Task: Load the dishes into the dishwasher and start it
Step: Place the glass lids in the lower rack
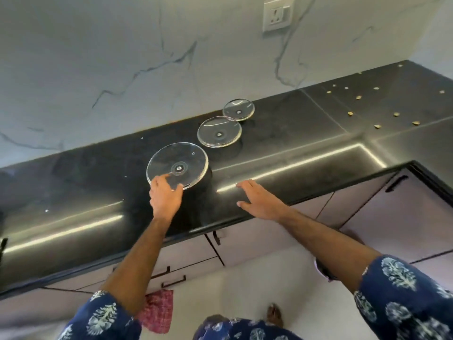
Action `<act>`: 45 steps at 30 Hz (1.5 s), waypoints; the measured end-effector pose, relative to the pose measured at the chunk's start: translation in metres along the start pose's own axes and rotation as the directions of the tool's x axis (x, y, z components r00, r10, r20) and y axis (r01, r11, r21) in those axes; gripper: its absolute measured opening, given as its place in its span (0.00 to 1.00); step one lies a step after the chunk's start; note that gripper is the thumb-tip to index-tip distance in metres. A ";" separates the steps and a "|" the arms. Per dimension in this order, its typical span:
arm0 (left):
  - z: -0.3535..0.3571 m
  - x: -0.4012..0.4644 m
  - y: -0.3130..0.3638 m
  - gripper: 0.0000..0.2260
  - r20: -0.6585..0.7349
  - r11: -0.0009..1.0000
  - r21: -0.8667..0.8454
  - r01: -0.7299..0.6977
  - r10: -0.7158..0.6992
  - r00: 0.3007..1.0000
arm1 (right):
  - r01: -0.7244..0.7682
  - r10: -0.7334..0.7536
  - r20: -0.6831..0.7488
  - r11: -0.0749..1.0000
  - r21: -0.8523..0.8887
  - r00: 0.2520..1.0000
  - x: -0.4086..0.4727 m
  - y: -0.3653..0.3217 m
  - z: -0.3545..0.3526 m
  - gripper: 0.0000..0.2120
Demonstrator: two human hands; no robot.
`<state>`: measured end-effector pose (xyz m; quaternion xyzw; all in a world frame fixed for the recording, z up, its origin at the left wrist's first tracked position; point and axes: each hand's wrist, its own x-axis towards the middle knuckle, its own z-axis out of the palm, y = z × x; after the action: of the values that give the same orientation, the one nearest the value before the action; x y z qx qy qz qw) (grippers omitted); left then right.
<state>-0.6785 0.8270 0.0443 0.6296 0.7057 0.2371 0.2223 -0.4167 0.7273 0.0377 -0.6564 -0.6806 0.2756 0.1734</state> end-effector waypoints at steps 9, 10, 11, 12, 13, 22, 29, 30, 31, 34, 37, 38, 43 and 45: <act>0.007 0.072 -0.050 0.08 0.416 0.490 -0.696 0.524 -0.318 0.852 | -0.013 0.011 0.032 0.997 0.072 0.999 0.046 -0.005 0.010 0.25; 0.008 0.076 -0.051 0.09 0.443 0.449 -0.717 0.534 -0.298 0.846 | -0.019 0.018 0.020 0.998 0.061 1.000 0.050 -0.006 0.011 0.26; 0.009 0.078 -0.049 0.12 0.456 0.415 -0.736 0.535 -0.281 0.845 | -0.016 0.016 0.007 0.999 0.044 1.000 0.053 -0.008 0.012 0.27; 0.007 0.079 -0.048 0.14 0.455 0.395 -0.754 0.525 -0.261 0.851 | -0.005 0.005 -0.008 1.000 0.023 1.000 0.055 -0.011 0.014 0.27; 0.005 0.079 -0.047 0.14 0.451 0.388 -0.766 0.511 -0.242 0.859 | 0.021 -0.021 -0.027 1.000 -0.010 0.999 0.055 -0.015 0.015 0.29; -0.024 0.035 -0.023 0.13 0.656 0.563 -0.655 0.504 0.092 0.749 | 0.165 -0.256 -0.091 0.815 -0.555 0.962 0.023 -0.054 0.024 0.44; 0.007 -0.032 0.051 0.22 0.868 0.769 -0.492 0.408 0.402 0.291 | -0.045 -0.089 -0.323 0.921 -0.386 0.942 -0.111 -0.040 0.030 0.29; 0.015 -0.047 0.063 0.23 0.890 0.804 -0.455 0.384 0.417 0.182 | -0.118 -0.020 -0.392 0.938 -0.325 0.920 -0.142 -0.037 0.032 0.28; 0.024 -0.061 0.074 0.23 0.904 0.838 -0.422 0.347 0.419 0.088 | -0.193 0.065 -0.455 0.951 -0.241 0.888 -0.170 -0.037 0.034 0.26; 0.058 -0.119 0.103 0.25 0.906 0.902 -0.387 0.193 0.411 -0.103 | -0.410 0.350 -0.585 0.912 0.033 0.732 -0.256 -0.037 0.045 0.19; 0.102 -0.205 0.118 0.21 0.919 0.931 -0.362 0.046 0.364 -0.151 | -0.506 0.586 -0.604 0.800 0.323 0.540 -0.350 -0.036 0.066 0.06; 0.115 -0.235 0.119 0.18 0.918 0.930 -0.367 -0.011 0.360 -0.167 | -0.516 0.650 -0.593 0.752 0.410 0.475 -0.379 -0.034 0.077 0.05; 0.145 -0.393 0.114 0.16 0.898 0.874 -0.389 -0.292 0.289 -0.332 | -0.464 0.857 -0.483 0.506 0.727 0.178 -0.514 -0.031 0.143 0.07; 0.161 -0.448 0.106 0.11 0.893 0.851 -0.382 -0.360 0.240 -0.380 | -0.421 0.895 -0.439 0.429 0.799 0.080 -0.556 -0.030 0.167 0.10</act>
<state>-0.4485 0.4010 -0.0114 0.7349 0.0564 -0.3299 0.5898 -0.4971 0.1531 -0.0061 -0.8690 -0.0086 0.1221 0.4794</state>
